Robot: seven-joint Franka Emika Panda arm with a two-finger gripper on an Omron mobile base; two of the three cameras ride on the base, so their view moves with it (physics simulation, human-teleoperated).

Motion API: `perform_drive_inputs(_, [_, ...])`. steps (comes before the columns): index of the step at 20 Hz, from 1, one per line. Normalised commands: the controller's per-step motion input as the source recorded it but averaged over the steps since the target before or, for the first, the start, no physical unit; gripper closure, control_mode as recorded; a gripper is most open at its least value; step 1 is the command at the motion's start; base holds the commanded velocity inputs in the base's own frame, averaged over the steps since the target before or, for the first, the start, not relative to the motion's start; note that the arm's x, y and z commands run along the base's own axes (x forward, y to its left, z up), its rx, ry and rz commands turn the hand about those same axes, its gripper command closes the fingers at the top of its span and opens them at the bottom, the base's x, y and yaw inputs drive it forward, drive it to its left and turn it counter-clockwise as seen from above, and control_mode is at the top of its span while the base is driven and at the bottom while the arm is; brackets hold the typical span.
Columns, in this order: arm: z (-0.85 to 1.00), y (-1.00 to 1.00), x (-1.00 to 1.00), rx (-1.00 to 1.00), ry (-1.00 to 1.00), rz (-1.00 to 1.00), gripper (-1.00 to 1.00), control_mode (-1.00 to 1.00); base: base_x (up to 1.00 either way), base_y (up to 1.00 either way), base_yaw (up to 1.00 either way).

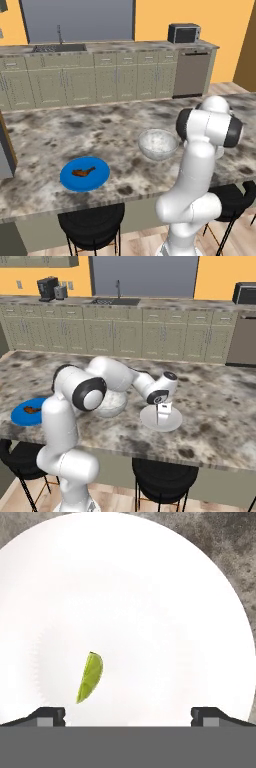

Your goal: Pick the chicken drumstick and lemon wedge from their plates and place them in the bowl. Then put the bowl in the fridge.

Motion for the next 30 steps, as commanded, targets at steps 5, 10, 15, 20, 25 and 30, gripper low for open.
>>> perform_drive_inputs(5, [-0.18, -0.05, 0.2, 0.01, 0.0, -0.01, -1.0, -1.0, 0.0, 0.0, 0.0])
perform_drive_inputs(10, [-0.17, -0.09, 0.19, 0.0, 0.02, -0.01, -1.0, -1.0, 0.0, 0.0, 0.0])
perform_drive_inputs(15, [-0.13, -0.11, 0.19, 0.0, 0.01, 0.0, -1.0, -1.0, 0.0, 0.0, 0.0])
perform_drive_inputs(20, [-0.15, -0.1, 0.13, 0.0, 0.03, 0.0, -1.0, -1.0, 0.0, 0.0, 0.0])
perform_drive_inputs(25, [-0.23, -0.01, 0.1, 0.0, 0.11, 0.0, -1.0, -1.0, 0.0, 0.0, 0.0])
perform_drive_inputs(30, [-0.27, 0.0, -0.04, 0.0, 0.13, 0.0, 1.0, -1.0, 0.0, 0.0, 0.0])
